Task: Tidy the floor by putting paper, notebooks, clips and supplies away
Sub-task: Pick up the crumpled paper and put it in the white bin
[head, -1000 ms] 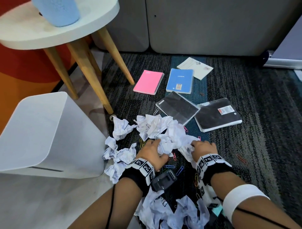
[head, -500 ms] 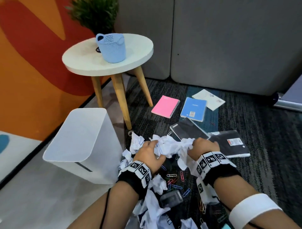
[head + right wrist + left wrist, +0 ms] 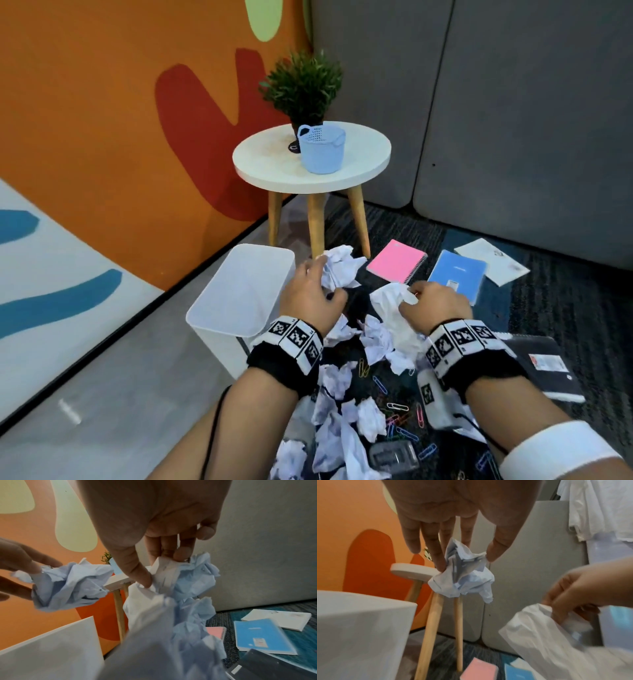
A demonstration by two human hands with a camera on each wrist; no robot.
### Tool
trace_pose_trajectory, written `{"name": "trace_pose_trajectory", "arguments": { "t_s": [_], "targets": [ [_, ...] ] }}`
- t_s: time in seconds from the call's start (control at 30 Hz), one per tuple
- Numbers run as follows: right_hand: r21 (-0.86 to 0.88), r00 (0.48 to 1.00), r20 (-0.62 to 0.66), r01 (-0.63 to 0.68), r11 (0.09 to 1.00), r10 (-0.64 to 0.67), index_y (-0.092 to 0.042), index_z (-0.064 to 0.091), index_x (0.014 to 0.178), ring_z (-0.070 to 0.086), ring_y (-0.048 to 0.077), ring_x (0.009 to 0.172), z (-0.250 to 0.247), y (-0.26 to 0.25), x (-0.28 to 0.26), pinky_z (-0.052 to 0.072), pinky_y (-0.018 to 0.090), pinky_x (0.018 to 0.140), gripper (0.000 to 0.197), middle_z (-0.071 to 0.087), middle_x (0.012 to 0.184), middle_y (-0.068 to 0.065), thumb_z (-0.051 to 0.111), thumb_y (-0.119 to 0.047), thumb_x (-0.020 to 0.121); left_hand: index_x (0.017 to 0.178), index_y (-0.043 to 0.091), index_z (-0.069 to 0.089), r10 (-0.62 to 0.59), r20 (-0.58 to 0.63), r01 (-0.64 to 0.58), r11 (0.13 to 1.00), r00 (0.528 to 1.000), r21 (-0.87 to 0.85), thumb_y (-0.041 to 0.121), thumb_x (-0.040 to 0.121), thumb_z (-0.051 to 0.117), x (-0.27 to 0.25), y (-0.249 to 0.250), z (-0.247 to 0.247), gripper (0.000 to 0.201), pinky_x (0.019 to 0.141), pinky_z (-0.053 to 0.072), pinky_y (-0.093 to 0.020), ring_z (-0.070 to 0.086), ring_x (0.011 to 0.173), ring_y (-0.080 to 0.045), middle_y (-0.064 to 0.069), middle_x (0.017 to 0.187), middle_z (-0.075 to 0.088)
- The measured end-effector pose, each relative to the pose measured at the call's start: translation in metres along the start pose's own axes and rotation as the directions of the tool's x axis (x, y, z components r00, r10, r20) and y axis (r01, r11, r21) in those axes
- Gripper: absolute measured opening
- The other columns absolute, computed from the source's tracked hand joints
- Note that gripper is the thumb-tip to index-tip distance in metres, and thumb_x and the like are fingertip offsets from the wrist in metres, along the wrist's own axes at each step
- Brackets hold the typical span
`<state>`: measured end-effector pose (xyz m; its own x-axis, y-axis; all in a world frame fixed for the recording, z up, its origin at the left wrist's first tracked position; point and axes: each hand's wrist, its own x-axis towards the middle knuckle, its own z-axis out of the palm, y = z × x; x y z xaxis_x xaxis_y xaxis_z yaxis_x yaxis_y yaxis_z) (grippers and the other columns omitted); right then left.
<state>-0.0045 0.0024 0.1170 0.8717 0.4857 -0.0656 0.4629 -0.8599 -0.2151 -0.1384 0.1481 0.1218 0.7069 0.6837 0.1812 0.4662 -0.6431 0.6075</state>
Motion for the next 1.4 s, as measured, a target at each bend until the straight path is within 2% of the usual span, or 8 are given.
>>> {"name": "trace_pose_trajectory", "arguments": {
  "t_s": [0.17, 0.37, 0.67, 1.0, 1.1, 1.17, 1.27, 1.4],
  "targets": [
    [0.075, 1.000, 0.009, 0.027, 0.997, -0.027, -0.031, 0.059, 0.117, 0.062, 0.025, 0.104, 0.000, -0.021, -0.003, 0.046, 0.035, 0.092, 0.037, 0.070, 0.106, 0.002, 0.054, -0.040, 0.082, 0.144, 0.020, 0.032, -0.161, -0.093, 0.167, 0.984, 0.982, 0.060, 0.026, 0.086, 0.056, 0.017, -0.030, -0.037, 0.063, 0.103, 0.038, -0.039, 0.046, 0.123, -0.033, -0.007, 0.147, 0.031],
    [0.106, 0.997, -0.005, 0.082, 0.991, -0.082, -0.032, 0.060, 0.117, 0.062, 0.024, 0.104, -0.003, -0.051, -0.005, 0.046, 0.033, 0.091, 0.035, 0.070, 0.106, 0.001, 0.055, -0.041, 0.083, 0.148, 0.028, 0.023, -0.343, -0.019, 0.338, 0.915, 0.939, 0.218, 0.027, 0.089, 0.051, 0.020, -0.069, -0.046, 0.064, 0.105, 0.037, -0.042, 0.041, 0.131, -0.031, -0.003, 0.160, 0.008],
    [0.213, 0.981, -0.032, 0.193, 0.958, -0.191, -0.029, 0.060, 0.118, 0.062, 0.025, 0.099, -0.014, -0.112, 0.002, 0.047, 0.035, 0.090, 0.033, 0.071, 0.103, 0.002, 0.054, -0.039, 0.086, 0.141, 0.025, 0.034, -0.349, 0.005, 0.342, 0.922, 0.937, 0.181, 0.026, 0.090, 0.049, 0.025, -0.084, -0.044, 0.053, 0.100, 0.042, -0.041, 0.048, 0.124, -0.028, 0.000, 0.150, 0.032],
    [0.420, 0.939, -0.083, 0.337, 0.843, -0.334, -0.035, 0.058, 0.111, 0.064, 0.020, 0.095, -0.012, -0.198, 0.012, 0.053, 0.035, 0.082, 0.027, 0.067, 0.105, -0.010, 0.060, -0.037, 0.084, 0.142, 0.045, -0.024, -0.140, 0.020, 0.141, 0.982, 0.990, -0.127, 0.036, 0.066, 0.082, 0.034, -0.093, -0.066, 0.131, 0.100, 0.041, -0.033, 0.017, 0.146, -0.021, 0.001, 0.160, -0.011],
    [0.444, 0.918, -0.036, 0.369, 0.816, -0.395, -0.034, 0.056, 0.110, 0.063, 0.017, 0.096, -0.003, -0.212, 0.011, 0.052, 0.036, 0.084, 0.027, 0.067, 0.105, -0.010, 0.062, -0.035, 0.084, 0.147, 0.043, -0.001, -0.187, -0.011, 0.181, 0.963, 0.982, -0.201, 0.027, 0.073, 0.078, 0.035, -0.097, -0.076, 0.110, 0.082, 0.045, -0.023, 0.051, 0.120, -0.020, -0.002, 0.160, -0.008],
    [0.470, 0.906, -0.003, 0.375, 0.799, -0.423, -0.037, 0.057, 0.107, 0.063, 0.015, 0.095, 0.005, -0.217, 0.011, 0.052, 0.034, 0.085, 0.026, 0.068, 0.103, -0.011, 0.064, -0.036, 0.083, 0.144, 0.033, 0.025, -0.223, -0.072, 0.202, 0.952, 0.972, -0.231, 0.020, 0.078, 0.073, 0.038, -0.103, -0.078, 0.082, 0.076, 0.041, -0.021, 0.056, 0.095, -0.018, -0.004, 0.158, 0.006],
    [0.525, 0.893, 0.058, 0.354, 0.774, -0.447, -0.037, 0.057, 0.114, 0.062, 0.011, 0.093, 0.017, -0.220, 0.010, 0.050, 0.029, 0.086, 0.032, 0.066, 0.105, -0.013, 0.064, -0.033, 0.083, 0.134, 0.022, 0.039, -0.256, -0.114, 0.228, 0.950, 0.960, -0.211, 0.015, 0.078, 0.073, 0.040, -0.114, -0.075, 0.066, 0.082, 0.042, -0.024, 0.058, 0.106, -0.028, -0.007, 0.150, 0.020],
    [0.507, 0.888, 0.055, 0.369, 0.779, -0.457, -0.033, 0.059, 0.115, 0.060, 0.012, 0.100, 0.026, -0.209, 0.010, 0.049, 0.031, 0.092, 0.032, 0.063, 0.112, -0.012, 0.063, -0.028, 0.083, 0.144, 0.029, 0.030, -0.306, -0.095, 0.297, 0.950, 0.947, -0.094, 0.016, 0.081, 0.070, 0.040, -0.126, -0.064, 0.076, 0.094, 0.043, -0.030, 0.048, 0.126, -0.030, -0.006, 0.158, 0.007]
  ]
}}
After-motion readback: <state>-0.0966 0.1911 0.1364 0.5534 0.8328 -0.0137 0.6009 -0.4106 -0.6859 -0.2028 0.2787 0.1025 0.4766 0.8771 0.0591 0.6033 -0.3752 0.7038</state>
